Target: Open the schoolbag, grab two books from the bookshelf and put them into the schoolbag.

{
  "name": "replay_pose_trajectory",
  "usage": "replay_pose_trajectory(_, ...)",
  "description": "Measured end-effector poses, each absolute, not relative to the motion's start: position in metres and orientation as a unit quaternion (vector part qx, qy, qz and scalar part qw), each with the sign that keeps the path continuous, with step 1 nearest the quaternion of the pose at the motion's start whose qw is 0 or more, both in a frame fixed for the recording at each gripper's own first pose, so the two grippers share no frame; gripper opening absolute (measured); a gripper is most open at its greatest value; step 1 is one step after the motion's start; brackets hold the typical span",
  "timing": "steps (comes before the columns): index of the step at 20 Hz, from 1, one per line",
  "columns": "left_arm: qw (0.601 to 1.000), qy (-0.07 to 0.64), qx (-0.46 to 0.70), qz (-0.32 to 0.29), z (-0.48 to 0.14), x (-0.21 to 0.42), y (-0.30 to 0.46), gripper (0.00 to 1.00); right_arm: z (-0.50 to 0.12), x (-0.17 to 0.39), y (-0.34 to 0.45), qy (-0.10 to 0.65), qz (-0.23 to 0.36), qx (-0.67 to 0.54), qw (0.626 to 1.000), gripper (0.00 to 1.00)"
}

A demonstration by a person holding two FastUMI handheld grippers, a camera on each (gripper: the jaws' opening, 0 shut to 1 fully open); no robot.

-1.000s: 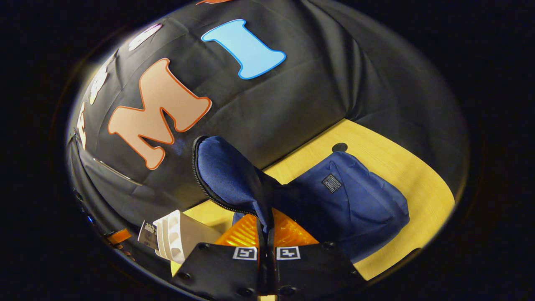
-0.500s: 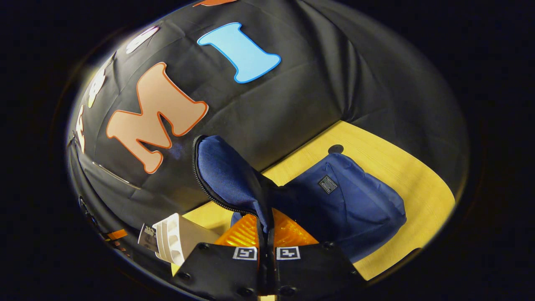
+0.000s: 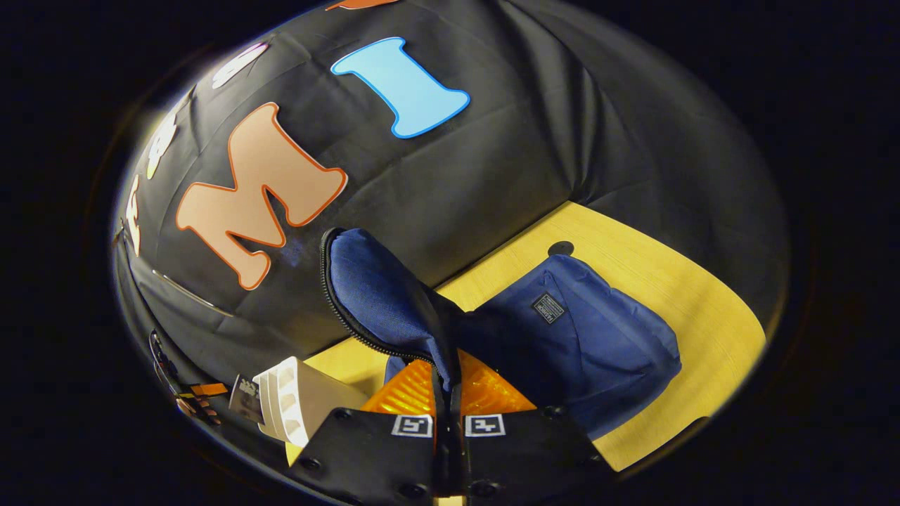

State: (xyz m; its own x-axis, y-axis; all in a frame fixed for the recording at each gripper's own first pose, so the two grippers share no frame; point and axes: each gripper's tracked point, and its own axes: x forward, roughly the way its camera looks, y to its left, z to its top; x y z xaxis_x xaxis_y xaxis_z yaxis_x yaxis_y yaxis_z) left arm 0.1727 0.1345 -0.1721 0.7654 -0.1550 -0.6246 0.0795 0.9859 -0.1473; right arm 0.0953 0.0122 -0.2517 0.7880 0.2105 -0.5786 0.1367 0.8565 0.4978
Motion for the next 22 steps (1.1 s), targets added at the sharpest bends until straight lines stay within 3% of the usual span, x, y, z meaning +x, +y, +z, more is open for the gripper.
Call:
replay_pose_trajectory(17,0.875,0.478,-0.022,-0.072,-0.259,0.189,0.143,0.88,-0.26,0.088,0.015,0.331,0.017,0.269,0.904,0.05)
replay_pose_trajectory(21,0.862,0.502,-0.01,-0.069,-0.268,0.187,0.144,0.82,-0.262,0.089,0.014,0.333,0.017,0.268,0.904,0.04)
replay_pose_trajectory(22,0.859,0.507,-0.003,-0.067,-0.27,0.185,0.146,0.72,-0.262,0.089,0.013,0.333,0.016,0.269,0.904,0.03)
